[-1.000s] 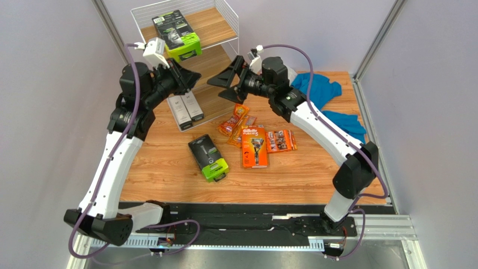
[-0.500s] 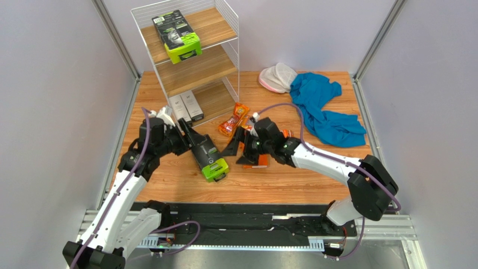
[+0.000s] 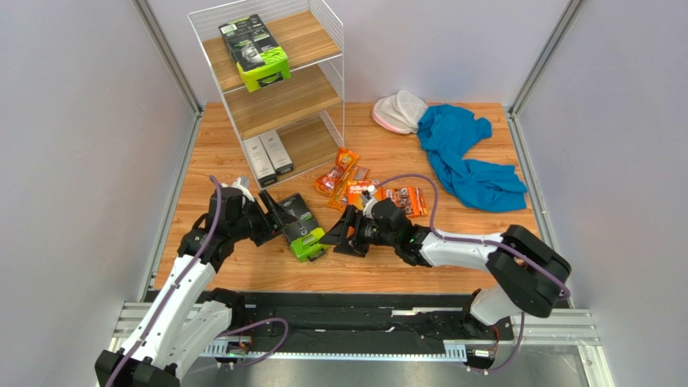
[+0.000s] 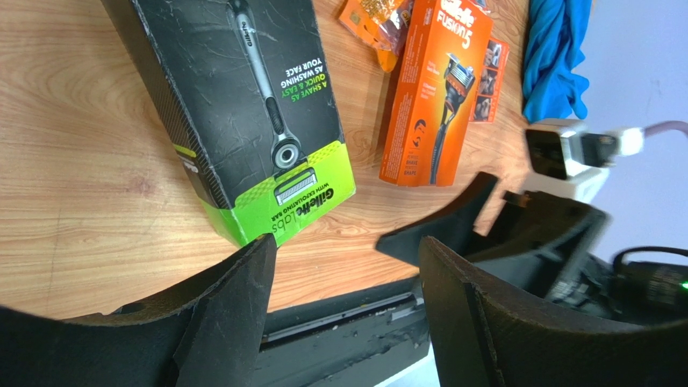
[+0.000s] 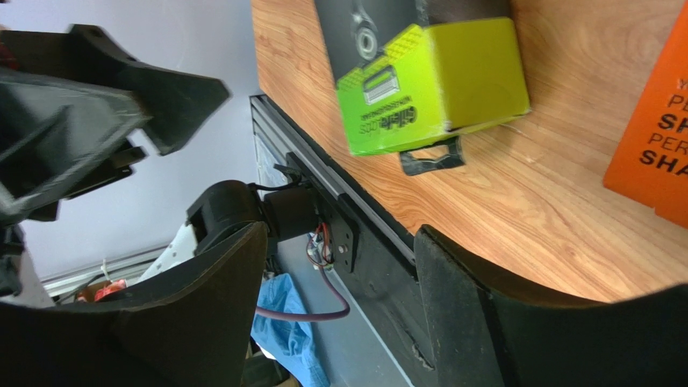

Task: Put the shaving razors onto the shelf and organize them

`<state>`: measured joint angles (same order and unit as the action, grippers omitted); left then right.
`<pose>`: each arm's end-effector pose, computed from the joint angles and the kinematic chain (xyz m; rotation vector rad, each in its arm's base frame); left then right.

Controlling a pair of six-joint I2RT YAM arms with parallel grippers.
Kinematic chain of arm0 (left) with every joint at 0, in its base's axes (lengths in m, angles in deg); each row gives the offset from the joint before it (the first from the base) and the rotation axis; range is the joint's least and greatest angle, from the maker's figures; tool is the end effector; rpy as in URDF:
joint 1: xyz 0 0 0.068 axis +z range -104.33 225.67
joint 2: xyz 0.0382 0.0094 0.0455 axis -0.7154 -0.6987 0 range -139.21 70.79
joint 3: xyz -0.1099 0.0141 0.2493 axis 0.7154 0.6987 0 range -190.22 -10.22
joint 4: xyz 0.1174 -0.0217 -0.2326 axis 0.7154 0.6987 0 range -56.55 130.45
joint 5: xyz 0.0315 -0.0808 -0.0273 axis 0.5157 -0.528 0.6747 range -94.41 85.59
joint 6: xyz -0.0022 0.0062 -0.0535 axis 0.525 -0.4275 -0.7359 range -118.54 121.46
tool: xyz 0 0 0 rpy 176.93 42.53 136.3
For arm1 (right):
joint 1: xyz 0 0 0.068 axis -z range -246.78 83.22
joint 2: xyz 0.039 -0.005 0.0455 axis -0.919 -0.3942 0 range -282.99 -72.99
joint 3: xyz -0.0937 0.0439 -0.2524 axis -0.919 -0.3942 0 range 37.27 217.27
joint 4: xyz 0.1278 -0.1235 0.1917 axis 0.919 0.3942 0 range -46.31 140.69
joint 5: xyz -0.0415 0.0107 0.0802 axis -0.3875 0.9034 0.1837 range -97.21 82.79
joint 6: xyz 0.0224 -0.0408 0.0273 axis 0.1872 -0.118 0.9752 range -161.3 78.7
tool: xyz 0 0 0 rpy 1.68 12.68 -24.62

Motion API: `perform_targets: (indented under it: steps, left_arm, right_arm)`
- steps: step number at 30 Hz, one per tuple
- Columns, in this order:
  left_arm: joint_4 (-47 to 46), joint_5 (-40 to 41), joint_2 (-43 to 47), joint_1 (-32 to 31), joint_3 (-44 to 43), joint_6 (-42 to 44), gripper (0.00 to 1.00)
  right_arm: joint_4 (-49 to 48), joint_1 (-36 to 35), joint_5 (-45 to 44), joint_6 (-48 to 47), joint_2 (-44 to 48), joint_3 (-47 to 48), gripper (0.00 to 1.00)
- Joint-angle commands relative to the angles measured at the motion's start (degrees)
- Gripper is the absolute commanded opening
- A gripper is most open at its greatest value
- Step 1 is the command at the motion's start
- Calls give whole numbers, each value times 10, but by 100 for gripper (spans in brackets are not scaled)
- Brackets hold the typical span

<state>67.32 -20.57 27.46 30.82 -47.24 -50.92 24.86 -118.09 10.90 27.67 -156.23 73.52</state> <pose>0.1527 -0.0507 0.2576 -0.6252 2.3347 -0.9052 0.1758 0.2371 0.1865 0.1454 2.4607 1.4694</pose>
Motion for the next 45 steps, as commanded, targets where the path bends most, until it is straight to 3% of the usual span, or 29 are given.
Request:
perform_targets:
  steps: [1,8,13,23,32,35,39,41,45]
  left_arm:
    - [-13,-7,7,2,2,-9,74]
    - [-16,-16,18,2,30,-14,74]
    - [-20,-19,28,2,40,-17,74]
    - [-15,-17,30,2,42,-16,73]
    - [-17,-18,36,2,51,-17,73]
    - [-17,-18,36,2,54,-17,73]
    - [-20,-20,37,2,67,-23,73]
    - [-30,-24,37,2,74,-29,73]
    - [-56,-39,35,1,109,-52,73]
  right_arm:
    - [-131,-7,6,32,-57,-19,69]
    - [-131,-10,2,24,-96,-7,64]
    - [-143,-9,6,27,-129,1,54]
    - [-152,-11,8,31,-172,4,52]
    - [-241,-13,22,72,-246,21,44]
    - [-283,-12,25,81,-258,18,32]
    - [-285,-12,23,87,-258,14,7]
    - [-286,-12,18,90,-256,8,1]
    - [-290,-13,11,92,-243,0,0]
